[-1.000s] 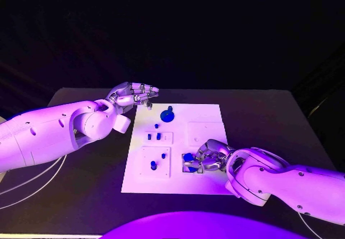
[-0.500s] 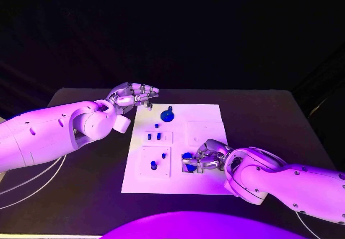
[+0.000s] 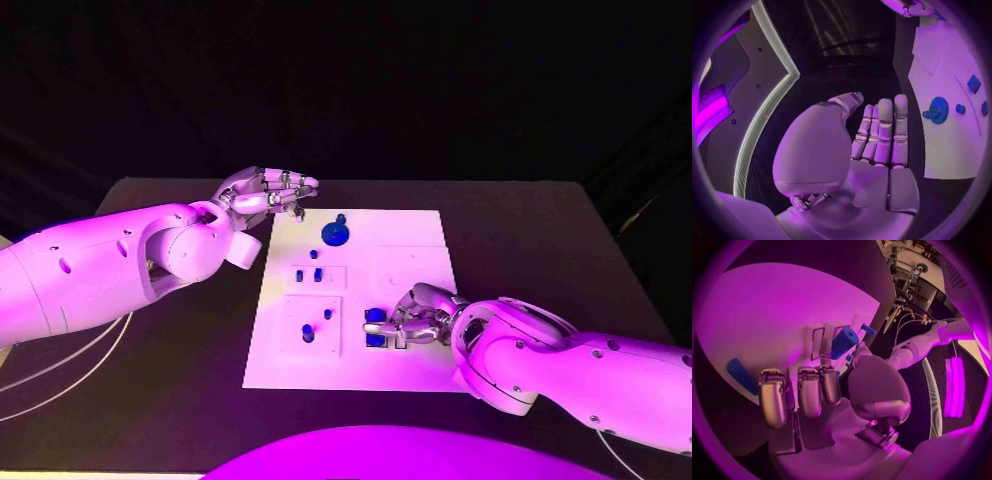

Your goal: Assemble the parts on the task board

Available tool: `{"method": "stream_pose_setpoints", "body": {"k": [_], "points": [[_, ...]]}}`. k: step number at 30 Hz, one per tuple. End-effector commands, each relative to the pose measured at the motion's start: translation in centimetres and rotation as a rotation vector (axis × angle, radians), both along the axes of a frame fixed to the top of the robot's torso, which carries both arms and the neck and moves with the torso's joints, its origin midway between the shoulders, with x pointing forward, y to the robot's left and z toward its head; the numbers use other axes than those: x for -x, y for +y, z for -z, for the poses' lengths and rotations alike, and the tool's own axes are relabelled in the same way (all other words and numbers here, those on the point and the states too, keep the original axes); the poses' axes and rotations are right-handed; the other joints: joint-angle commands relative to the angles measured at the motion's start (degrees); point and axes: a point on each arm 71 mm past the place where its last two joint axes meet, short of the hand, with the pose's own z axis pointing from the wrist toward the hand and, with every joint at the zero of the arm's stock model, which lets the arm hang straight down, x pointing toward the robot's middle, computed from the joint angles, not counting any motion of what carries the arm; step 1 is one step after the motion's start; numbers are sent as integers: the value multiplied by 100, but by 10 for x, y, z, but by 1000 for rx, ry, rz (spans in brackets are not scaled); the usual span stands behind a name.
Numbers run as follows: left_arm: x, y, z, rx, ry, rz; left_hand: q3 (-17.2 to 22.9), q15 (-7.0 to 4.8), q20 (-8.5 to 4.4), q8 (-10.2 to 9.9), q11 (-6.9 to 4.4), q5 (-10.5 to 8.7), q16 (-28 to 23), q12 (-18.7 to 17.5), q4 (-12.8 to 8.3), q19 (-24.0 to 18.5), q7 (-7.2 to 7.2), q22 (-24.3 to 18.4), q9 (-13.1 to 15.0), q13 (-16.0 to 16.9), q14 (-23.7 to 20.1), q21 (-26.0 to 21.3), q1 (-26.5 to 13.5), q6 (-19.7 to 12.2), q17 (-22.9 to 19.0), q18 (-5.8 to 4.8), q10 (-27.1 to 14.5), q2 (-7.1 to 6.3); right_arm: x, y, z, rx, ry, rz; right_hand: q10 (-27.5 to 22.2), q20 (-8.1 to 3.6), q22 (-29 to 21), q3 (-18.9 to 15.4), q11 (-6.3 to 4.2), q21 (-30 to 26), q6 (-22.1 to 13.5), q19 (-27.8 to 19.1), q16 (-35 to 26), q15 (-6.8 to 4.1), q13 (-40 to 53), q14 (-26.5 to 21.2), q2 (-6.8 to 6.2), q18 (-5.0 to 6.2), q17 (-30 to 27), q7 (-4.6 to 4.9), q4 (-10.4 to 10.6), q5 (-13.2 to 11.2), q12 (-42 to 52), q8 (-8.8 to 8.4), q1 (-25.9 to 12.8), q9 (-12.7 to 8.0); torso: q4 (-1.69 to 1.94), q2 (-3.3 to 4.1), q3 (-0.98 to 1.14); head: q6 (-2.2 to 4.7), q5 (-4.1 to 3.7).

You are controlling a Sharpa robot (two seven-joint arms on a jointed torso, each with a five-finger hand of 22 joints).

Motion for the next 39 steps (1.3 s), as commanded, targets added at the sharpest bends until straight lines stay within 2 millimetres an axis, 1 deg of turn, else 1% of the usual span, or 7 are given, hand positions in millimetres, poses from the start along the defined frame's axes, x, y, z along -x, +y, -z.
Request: {"method": "stream_pose_setpoints", "body": {"k": [1, 7, 14, 20, 25, 34, 39], "points": [[0, -1, -1, 12, 2, 14, 0, -6, 10, 30, 7, 5, -10, 33, 28, 12, 3, -7, 8, -5, -9, -30, -48, -19, -8, 35, -42, 1, 3, -1, -3, 9, -30, -29, 322, -27, 1506, -35, -6, 25, -41, 589, -4, -30, 1107, 536, -4, -81, 1169, -22, -4, 16, -16, 45, 85, 4, 2, 4, 1, -1, 8], [0, 0, 0, 10, 3, 10, 0, -6, 10, 30, 7, 5, -10, 33, 28, 12, 3, -7, 8, -5, -9, -30, -48, -19, -8, 35, -42, 1, 8, -7, -9, -28, -54, -38, 334, -30, 1506, -23, -12, 25, -55, 589, 8, -35, 1125, 544, 13, -81, 1203, -29, -23, 14, -9, 90, 627, -9, -6, -3, -2, -7, 15], [0, 1, 1, 8, 5, 8, 0, -6, 10, 30, 7, 5, -10, 33, 28, 12, 3, -7, 8, -5, -9, -30, -48, -19, -8, 35, -42, 1, 12, -11, -12, -40, -50, -49, 341, -32, 1506, 3, -15, 25, -56, 589, 14, -37, 1135, 547, -28, -81, 1220, -32, -22, 17, 0, 102, 776, -16, -7, 0, 2, -2, 18], [1, 0, 1, 7, 6, 9, 0, -6, 10, 30, 7, 5, -10, 33, 28, 12, 3, -7, 8, -5, -9, -30, -48, -19, -8, 35, -42, 1, 7, -14, -7, -16, -37, -44, 344, -37, 1506, 211, -20, 25, -65, 589, 18, -42, 1141, 550, 50, -81, 1232, -37, -23, 22, -4, 110, 1093, -43, 6, 6, -1, 4, 1], [1, 1, 1, 6, 6, 7, 2, -4, 12, 34, 8, 6, -7, 39, 32, 13, 5, -13, 9, -7, -13, -40, -53, -24, -8, 35, -47, 12, 5, -13, -5, -9, -36, -38, 348, -37, 1506, 252, -21, 25, -67, 589, 18, -42, 1146, 550, 67, -81, 1233, -37, -26, 21, 1, 110, 1132, -49, 6, 10, 2, -3, 1], [1, 1, 1, 6, 8, 8, 4, -3, 12, 36, 9, 6, -6, 40, 36, 14, 5, -15, 10, -8, -13, -43, -56, -23, -8, 35, -48, 18, -1, -12, -2, 13, -56, -24, 352, -39, 1506, 327, -24, 25, -55, 589, 24, -44, 1150, 553, 197, -81, 1250, -40, -18, 17, 2, 115, 1132, -64, 4, -2, -6, -13, -2], [1, 1, 1, 6, 8, 8, 6, -2, 13, 40, 9, 6, -4, 43, 43, 15, 5, -18, 11, -9, -14, -48, -62, -22, -8, 34, -50, 31, -2, -10, -2, 20, -60, -31, 351, -41, 1506, 342, -27, 25, -58, 589, 30, -47, 1149, 556, 186, -81, 1264, -44, -43, 14, -2, 115, 1191, -71, 8, -1, -4, -24, 0]]}}
